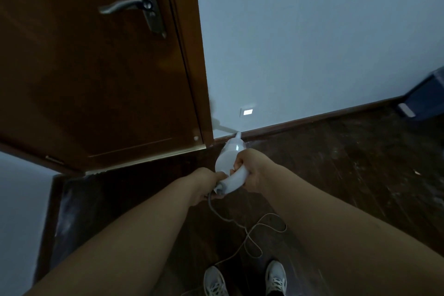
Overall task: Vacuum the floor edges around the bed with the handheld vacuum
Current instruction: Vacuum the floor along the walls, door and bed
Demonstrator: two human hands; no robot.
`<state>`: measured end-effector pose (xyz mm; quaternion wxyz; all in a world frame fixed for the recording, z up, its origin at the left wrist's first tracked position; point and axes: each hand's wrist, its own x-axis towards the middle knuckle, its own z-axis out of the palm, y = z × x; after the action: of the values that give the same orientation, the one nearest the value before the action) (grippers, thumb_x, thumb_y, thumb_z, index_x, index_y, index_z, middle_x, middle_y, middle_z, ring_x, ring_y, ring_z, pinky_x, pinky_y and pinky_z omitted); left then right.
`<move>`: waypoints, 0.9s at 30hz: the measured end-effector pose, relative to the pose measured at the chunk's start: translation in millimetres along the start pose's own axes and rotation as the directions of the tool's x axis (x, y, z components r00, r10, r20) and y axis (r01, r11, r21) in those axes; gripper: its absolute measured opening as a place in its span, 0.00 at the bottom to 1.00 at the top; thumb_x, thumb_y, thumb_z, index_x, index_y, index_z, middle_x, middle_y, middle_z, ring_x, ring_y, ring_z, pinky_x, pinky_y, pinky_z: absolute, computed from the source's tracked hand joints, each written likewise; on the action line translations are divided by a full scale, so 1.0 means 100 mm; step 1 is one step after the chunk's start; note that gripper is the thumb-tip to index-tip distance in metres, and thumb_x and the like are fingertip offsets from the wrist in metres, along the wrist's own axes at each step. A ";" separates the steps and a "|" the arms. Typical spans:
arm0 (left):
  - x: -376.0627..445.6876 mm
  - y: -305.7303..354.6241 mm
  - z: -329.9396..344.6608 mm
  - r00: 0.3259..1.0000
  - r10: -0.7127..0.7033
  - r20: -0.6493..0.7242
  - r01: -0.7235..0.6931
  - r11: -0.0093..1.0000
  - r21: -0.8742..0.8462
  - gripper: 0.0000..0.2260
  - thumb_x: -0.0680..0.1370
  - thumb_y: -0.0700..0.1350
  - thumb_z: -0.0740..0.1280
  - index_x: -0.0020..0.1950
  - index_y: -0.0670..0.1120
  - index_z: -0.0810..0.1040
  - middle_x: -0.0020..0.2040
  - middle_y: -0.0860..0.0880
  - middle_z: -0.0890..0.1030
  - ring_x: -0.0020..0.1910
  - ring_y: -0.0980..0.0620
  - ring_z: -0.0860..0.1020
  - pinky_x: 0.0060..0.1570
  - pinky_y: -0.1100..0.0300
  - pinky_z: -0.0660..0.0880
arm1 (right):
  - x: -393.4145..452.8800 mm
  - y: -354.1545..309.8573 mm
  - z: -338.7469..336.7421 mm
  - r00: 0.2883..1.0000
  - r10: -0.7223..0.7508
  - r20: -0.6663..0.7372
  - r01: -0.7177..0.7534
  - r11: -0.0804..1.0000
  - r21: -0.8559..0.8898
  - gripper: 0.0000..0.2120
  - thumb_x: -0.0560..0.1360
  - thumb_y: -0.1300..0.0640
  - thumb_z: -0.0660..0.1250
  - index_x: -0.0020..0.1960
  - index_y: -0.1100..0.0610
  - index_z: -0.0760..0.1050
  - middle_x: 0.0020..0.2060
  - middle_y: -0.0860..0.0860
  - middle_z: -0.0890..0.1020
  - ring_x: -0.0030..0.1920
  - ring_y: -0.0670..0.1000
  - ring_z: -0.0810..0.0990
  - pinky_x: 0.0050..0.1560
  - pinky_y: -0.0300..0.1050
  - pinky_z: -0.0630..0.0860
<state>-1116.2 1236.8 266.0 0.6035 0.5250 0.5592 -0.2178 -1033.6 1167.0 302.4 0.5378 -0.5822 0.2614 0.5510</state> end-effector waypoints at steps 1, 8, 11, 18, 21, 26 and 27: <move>0.01 -0.02 -0.03 1.000 0.006 0.004 -0.006 1.000 0.008 0.19 0.80 0.46 0.64 0.66 0.36 0.68 0.43 0.42 0.72 0.36 0.49 0.75 0.39 0.60 0.74 | 0.01 0.02 0.03 1.000 -0.004 -0.023 0.003 1.000 -0.029 0.21 0.83 0.62 0.49 0.75 0.65 0.52 0.74 0.58 0.62 0.41 0.50 0.69 0.33 0.40 0.64; -0.04 -0.16 -0.25 1.000 -0.011 -0.001 0.011 0.999 0.054 0.15 0.80 0.46 0.62 0.61 0.37 0.69 0.39 0.43 0.71 0.35 0.50 0.73 0.44 0.58 0.73 | 0.07 0.18 0.18 0.999 -0.049 -0.020 0.046 0.988 -0.148 0.21 0.82 0.64 0.52 0.74 0.67 0.58 0.66 0.59 0.72 0.32 0.48 0.65 0.32 0.41 0.67; 0.00 -0.25 -0.36 0.999 0.026 0.025 -0.027 0.999 0.027 0.16 0.80 0.47 0.63 0.61 0.37 0.69 0.43 0.43 0.74 0.38 0.50 0.77 0.49 0.57 0.76 | 0.02 0.20 0.26 0.999 -0.004 -0.048 -0.005 0.983 -0.184 0.18 0.80 0.66 0.56 0.70 0.64 0.66 0.42 0.57 0.72 0.33 0.50 0.66 0.34 0.43 0.66; 0.01 -0.40 -0.52 0.998 0.061 0.004 -0.062 0.997 0.041 0.14 0.80 0.47 0.63 0.58 0.38 0.70 0.56 0.39 0.76 0.58 0.41 0.78 0.64 0.50 0.73 | -0.09 0.34 0.45 0.998 -0.032 -0.048 0.022 0.980 -0.196 0.18 0.80 0.67 0.54 0.69 0.65 0.66 0.35 0.57 0.68 0.33 0.51 0.67 0.34 0.43 0.67; -0.02 -0.44 -0.59 0.997 0.072 0.019 -0.072 0.997 -0.004 0.17 0.80 0.47 0.62 0.64 0.36 0.69 0.58 0.38 0.75 0.49 0.45 0.79 0.56 0.54 0.76 | -0.06 0.34 0.53 0.999 0.022 -0.047 -0.034 0.965 -0.260 0.18 0.80 0.67 0.55 0.69 0.65 0.66 0.35 0.57 0.67 0.33 0.52 0.66 0.34 0.44 0.65; -0.02 -0.47 -0.64 0.998 0.055 -0.014 -0.056 0.998 -0.011 0.13 0.80 0.46 0.62 0.57 0.37 0.70 0.43 0.43 0.74 0.38 0.49 0.76 0.48 0.57 0.76 | -0.05 0.38 0.64 0.999 0.015 -0.036 -0.024 0.968 -0.249 0.19 0.82 0.64 0.52 0.72 0.67 0.60 0.48 0.60 0.75 0.32 0.51 0.62 0.32 0.42 0.62; -0.03 -0.46 -0.65 0.999 0.041 -0.023 -0.041 0.999 0.012 0.12 0.81 0.47 0.62 0.53 0.37 0.70 0.41 0.44 0.73 0.36 0.50 0.75 0.42 0.59 0.75 | -0.04 0.39 0.64 1.000 -0.003 -0.025 -0.003 0.972 -0.236 0.21 0.82 0.63 0.51 0.74 0.67 0.56 0.56 0.60 0.74 0.32 0.51 0.60 0.30 0.41 0.62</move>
<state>-1185.3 1276.0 262.2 0.5982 0.5422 0.5542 -0.2024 -1092.7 1213.4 304.6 0.4614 -0.6490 0.2008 0.5706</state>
